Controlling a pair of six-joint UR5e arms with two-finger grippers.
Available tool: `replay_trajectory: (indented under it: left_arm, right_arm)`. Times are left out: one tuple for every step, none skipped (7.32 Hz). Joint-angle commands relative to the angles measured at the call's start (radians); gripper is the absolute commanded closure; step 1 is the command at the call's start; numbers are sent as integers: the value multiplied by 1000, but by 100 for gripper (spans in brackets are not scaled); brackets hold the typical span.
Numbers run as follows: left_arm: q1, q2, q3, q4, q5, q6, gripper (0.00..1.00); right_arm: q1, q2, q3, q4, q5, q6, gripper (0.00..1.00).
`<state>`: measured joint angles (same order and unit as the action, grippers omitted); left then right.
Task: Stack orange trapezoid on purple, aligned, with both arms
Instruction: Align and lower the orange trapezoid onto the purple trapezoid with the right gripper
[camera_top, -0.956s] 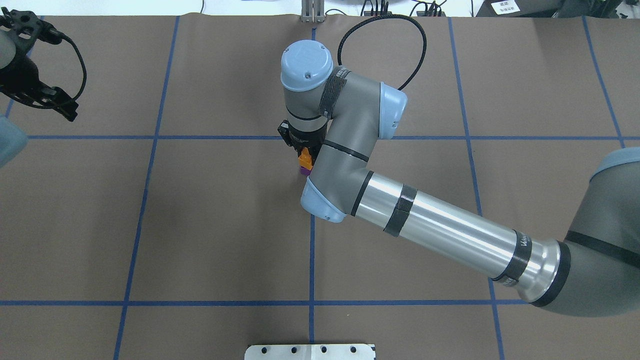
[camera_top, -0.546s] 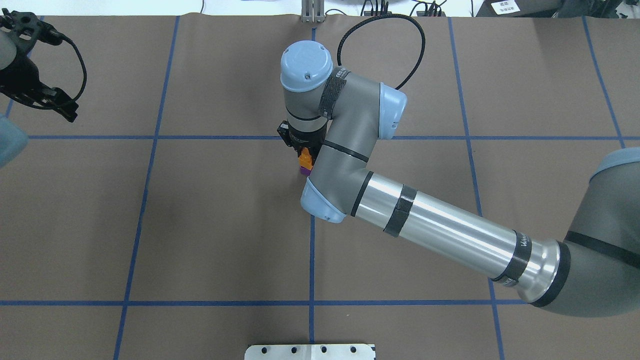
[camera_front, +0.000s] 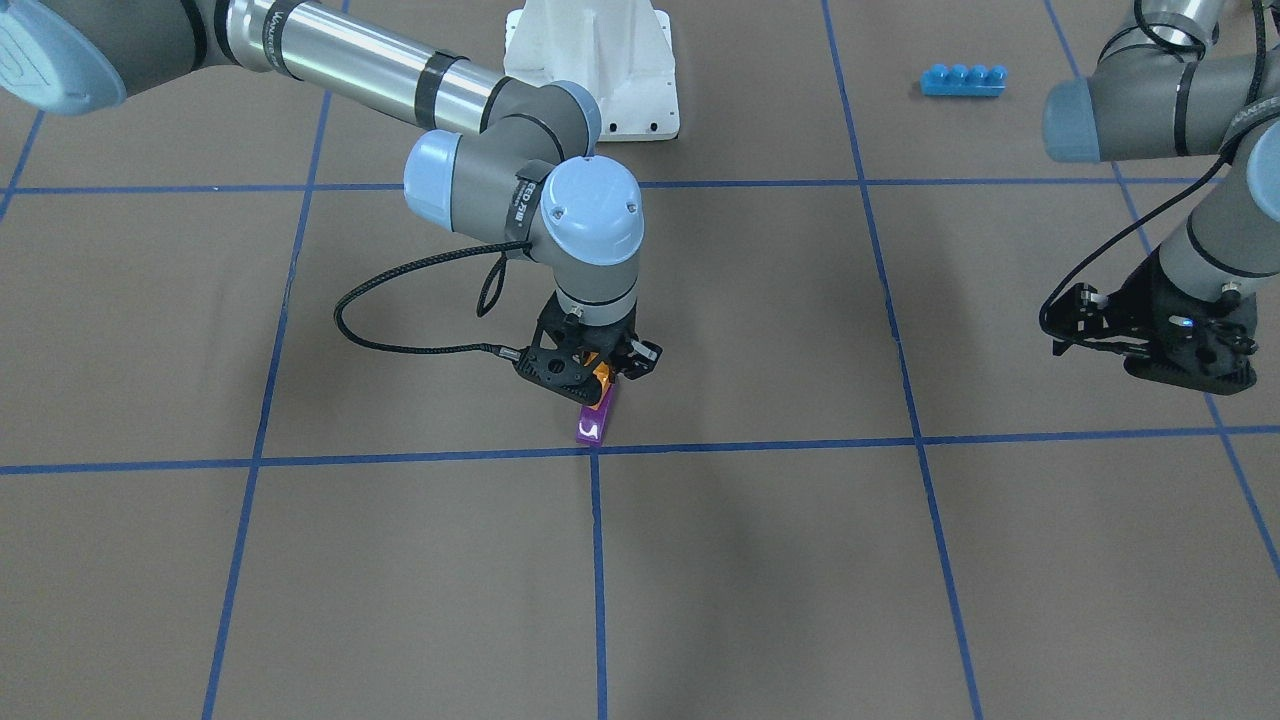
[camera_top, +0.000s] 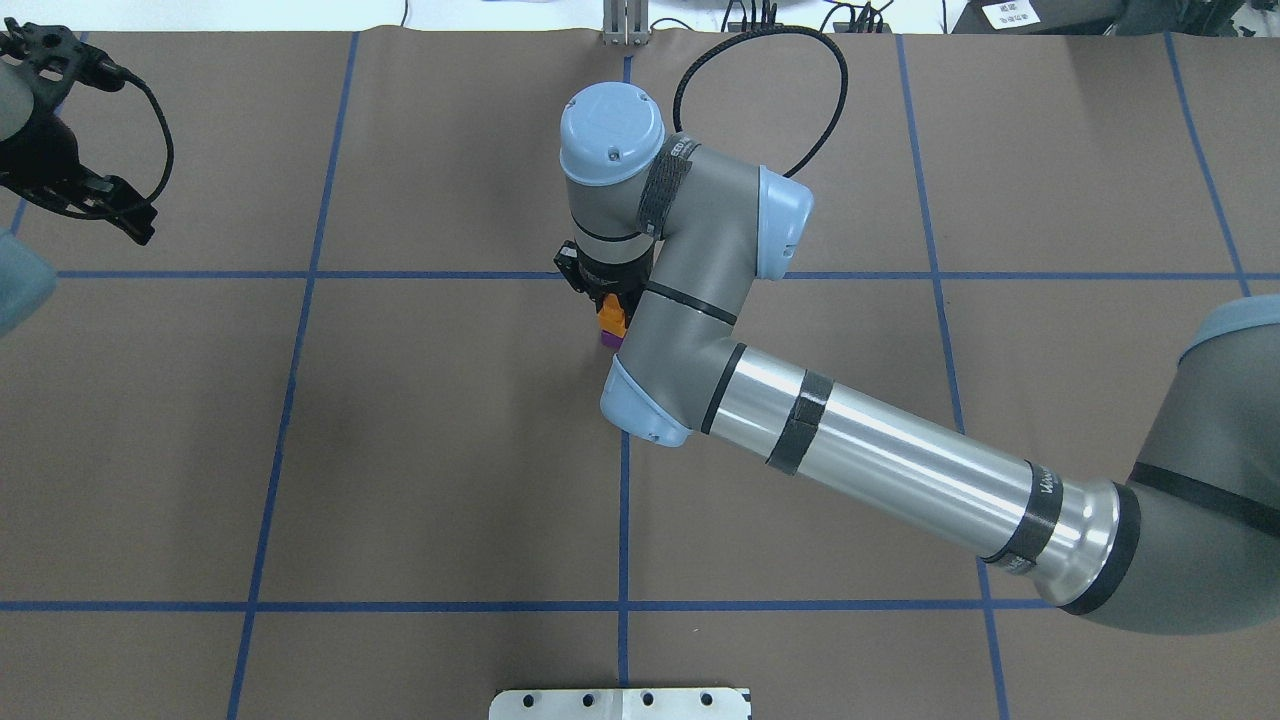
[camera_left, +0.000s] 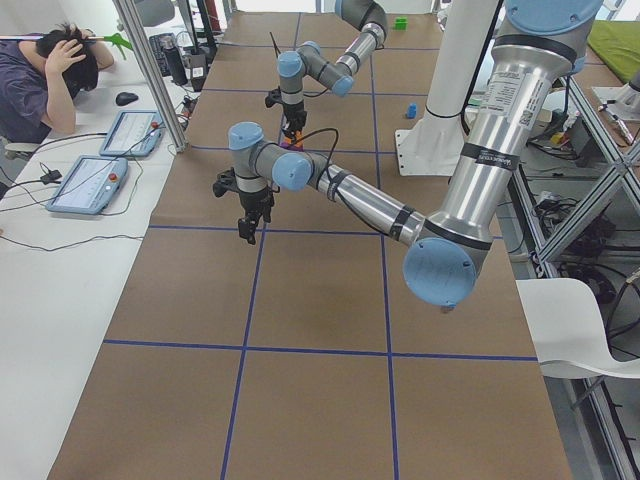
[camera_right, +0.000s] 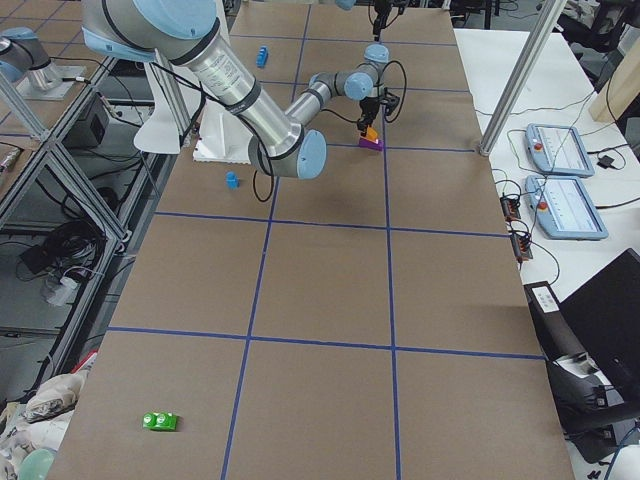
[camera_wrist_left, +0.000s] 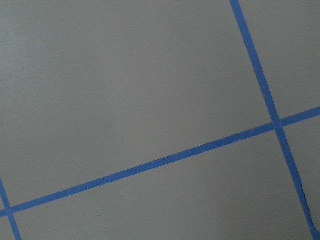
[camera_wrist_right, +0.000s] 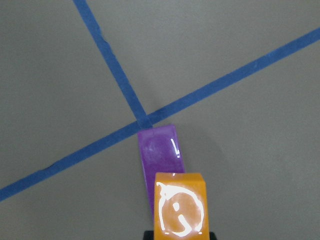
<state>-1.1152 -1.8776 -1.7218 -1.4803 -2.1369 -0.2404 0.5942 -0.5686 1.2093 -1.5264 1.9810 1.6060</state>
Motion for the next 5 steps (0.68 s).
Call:
replay_trajectory:
  left_arm:
    - [0, 0, 5, 0, 0, 1, 0]
    - [0, 0, 5, 0, 0, 1, 0]
    - [0, 0, 5, 0, 0, 1, 0]
    - [0, 0, 5, 0, 0, 3, 0]
    - [0, 0, 5, -2, 0, 3, 0]
  right_arm:
    - [-2, -1, -1, 0, -4, -27, 100]
    - [-2, -1, -1, 0, -4, -29, 100]
    - [-4, -1, -2, 0, -4, -41, 100]
    - [-5, -1, -2, 8, -7, -43, 100]
    - [-10, -20, -2, 52, -14, -44, 100]
